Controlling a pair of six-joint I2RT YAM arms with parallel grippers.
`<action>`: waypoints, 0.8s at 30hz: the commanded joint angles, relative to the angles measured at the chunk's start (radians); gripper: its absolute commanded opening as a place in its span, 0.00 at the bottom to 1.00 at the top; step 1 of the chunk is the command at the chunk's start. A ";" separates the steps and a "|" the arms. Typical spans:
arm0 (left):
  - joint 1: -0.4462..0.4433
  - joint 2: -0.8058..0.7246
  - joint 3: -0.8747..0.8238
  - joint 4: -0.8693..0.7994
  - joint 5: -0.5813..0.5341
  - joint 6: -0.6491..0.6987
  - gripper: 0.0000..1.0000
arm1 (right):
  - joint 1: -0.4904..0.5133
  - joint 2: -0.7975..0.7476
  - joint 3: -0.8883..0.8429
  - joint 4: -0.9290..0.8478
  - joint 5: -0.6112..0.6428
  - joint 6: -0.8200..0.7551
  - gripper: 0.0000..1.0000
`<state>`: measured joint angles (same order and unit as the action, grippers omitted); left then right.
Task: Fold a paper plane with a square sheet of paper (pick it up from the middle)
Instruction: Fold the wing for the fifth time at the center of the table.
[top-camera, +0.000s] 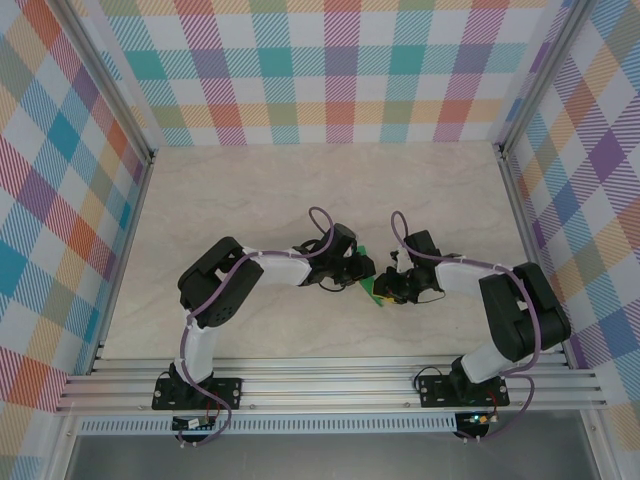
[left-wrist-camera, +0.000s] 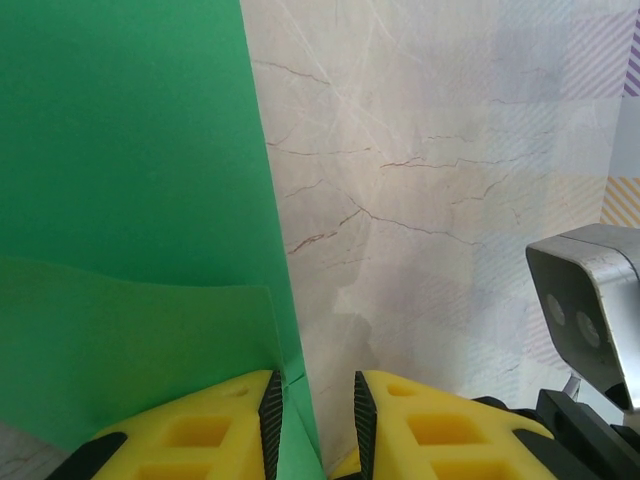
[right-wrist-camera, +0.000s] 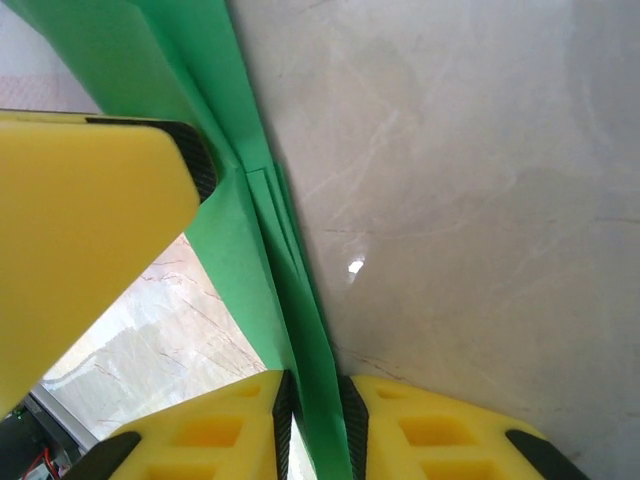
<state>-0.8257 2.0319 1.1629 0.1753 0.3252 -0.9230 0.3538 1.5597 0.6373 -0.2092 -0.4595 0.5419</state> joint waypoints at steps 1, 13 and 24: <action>0.006 0.016 0.022 -0.033 0.020 0.016 0.28 | 0.028 0.092 -0.012 -0.020 0.016 0.000 0.23; 0.007 0.022 0.028 -0.062 0.005 0.013 0.28 | 0.042 0.072 -0.025 -0.061 0.044 0.035 0.24; 0.007 0.028 0.034 -0.068 0.014 0.018 0.28 | 0.040 -0.173 0.027 -0.131 0.071 0.012 0.25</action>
<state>-0.8257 2.0380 1.1774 0.1486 0.3290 -0.9226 0.3901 1.4071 0.6491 -0.3157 -0.3767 0.5629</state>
